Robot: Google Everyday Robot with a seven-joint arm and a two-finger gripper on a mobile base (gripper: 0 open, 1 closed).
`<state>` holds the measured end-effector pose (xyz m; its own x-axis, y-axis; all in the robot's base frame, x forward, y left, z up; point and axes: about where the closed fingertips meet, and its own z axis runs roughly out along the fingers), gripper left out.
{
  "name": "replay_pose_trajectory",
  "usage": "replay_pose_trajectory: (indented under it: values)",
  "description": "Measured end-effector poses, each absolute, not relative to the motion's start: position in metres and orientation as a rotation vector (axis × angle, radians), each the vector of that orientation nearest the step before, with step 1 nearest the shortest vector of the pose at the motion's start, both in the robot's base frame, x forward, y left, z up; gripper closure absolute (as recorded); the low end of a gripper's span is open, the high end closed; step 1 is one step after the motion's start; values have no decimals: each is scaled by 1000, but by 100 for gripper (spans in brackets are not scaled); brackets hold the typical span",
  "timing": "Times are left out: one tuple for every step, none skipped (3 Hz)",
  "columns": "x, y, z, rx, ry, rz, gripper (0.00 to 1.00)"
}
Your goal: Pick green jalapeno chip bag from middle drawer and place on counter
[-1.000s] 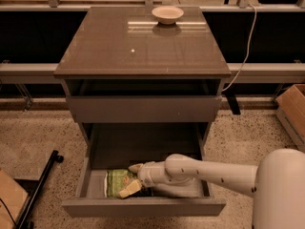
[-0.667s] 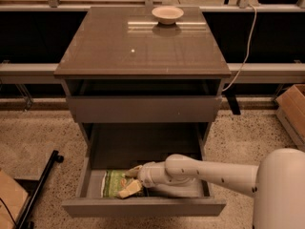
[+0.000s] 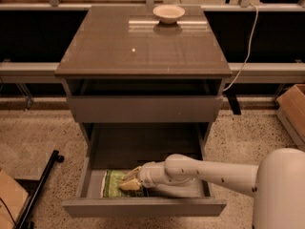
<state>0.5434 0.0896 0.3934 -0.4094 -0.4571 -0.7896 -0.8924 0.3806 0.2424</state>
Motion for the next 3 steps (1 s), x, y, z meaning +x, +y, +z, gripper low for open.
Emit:
replay_pose_trajectory:
  values:
    - [543, 90, 393, -1156, 2017, 897, 100]
    - [545, 90, 393, -1130, 2006, 904, 100]
    - [541, 90, 412, -1132, 1973, 914, 100]
